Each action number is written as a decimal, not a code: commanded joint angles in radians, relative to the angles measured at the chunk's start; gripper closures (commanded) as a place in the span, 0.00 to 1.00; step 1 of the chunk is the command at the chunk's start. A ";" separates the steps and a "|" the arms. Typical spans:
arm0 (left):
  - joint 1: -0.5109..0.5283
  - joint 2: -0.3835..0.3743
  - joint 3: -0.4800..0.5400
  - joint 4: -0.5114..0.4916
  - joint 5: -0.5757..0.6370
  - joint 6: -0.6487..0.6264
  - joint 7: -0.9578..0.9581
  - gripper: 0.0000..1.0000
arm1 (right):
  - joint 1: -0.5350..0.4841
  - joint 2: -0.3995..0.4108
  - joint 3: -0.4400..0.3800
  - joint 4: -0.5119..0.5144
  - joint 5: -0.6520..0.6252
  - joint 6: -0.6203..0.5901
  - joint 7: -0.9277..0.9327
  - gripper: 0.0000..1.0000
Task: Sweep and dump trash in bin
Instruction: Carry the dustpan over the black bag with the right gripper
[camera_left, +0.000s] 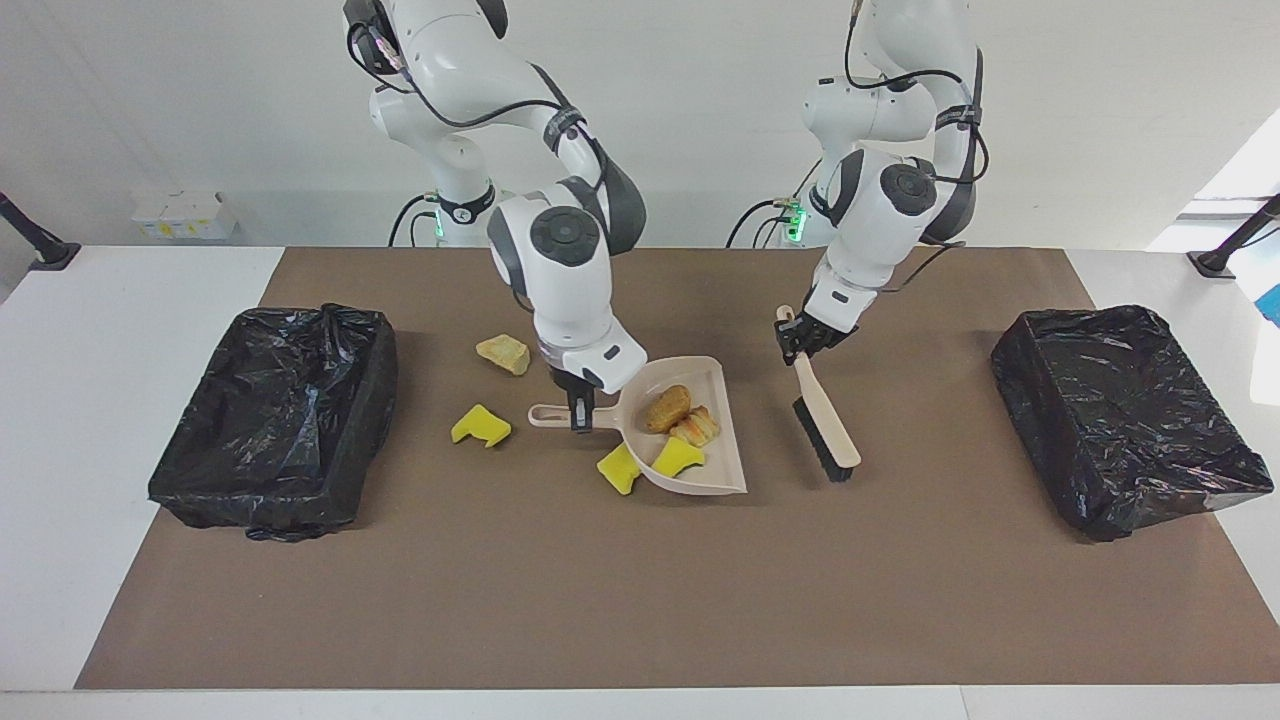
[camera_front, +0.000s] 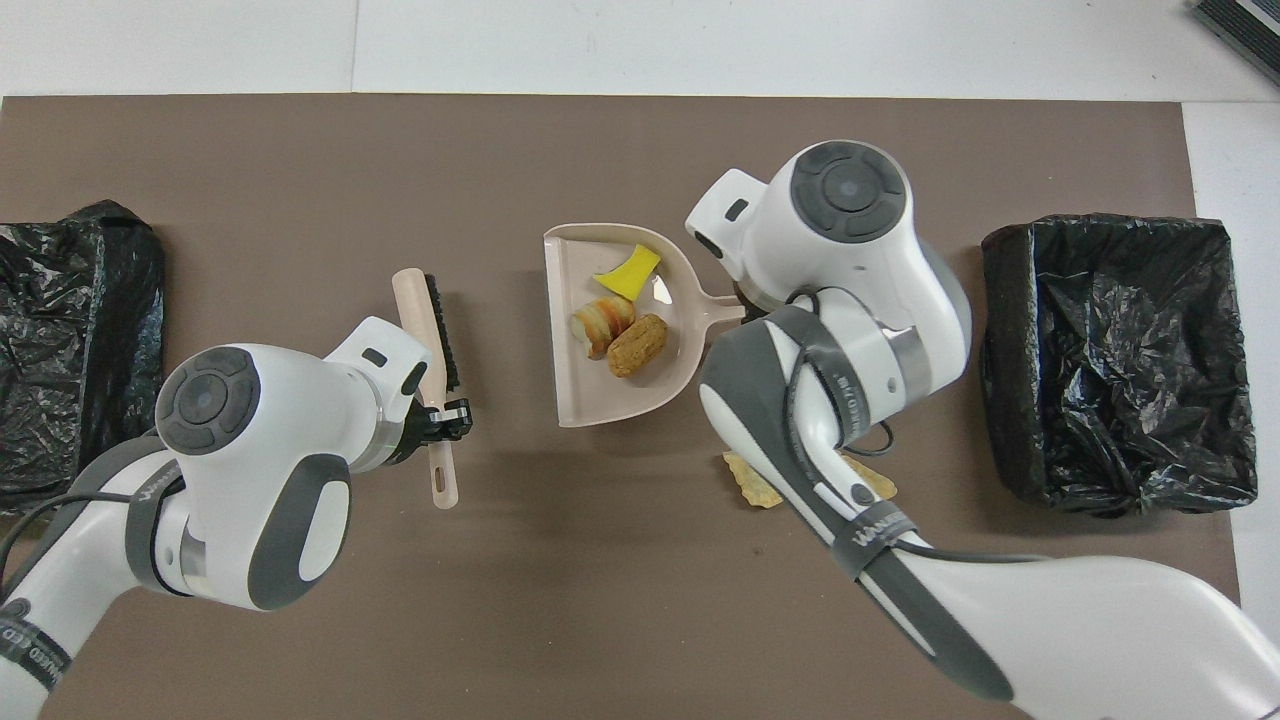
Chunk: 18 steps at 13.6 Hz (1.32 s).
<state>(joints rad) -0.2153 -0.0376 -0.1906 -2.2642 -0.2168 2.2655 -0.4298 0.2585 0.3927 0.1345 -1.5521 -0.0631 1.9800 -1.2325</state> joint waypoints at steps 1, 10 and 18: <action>-0.073 -0.064 0.003 -0.057 0.017 -0.012 -0.042 1.00 | -0.094 -0.107 0.016 -0.083 0.052 -0.027 -0.120 1.00; -0.478 -0.228 0.002 -0.302 0.017 0.060 -0.340 1.00 | -0.490 -0.196 0.014 -0.086 0.149 -0.191 -0.513 1.00; -0.509 -0.180 0.006 -0.295 0.016 0.095 -0.379 0.00 | -0.722 -0.201 0.005 -0.095 -0.137 -0.072 -0.584 1.00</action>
<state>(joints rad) -0.7385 -0.2254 -0.1948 -2.5802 -0.2160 2.3632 -0.8070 -0.4555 0.2194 0.1256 -1.6135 -0.1199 1.8751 -1.8356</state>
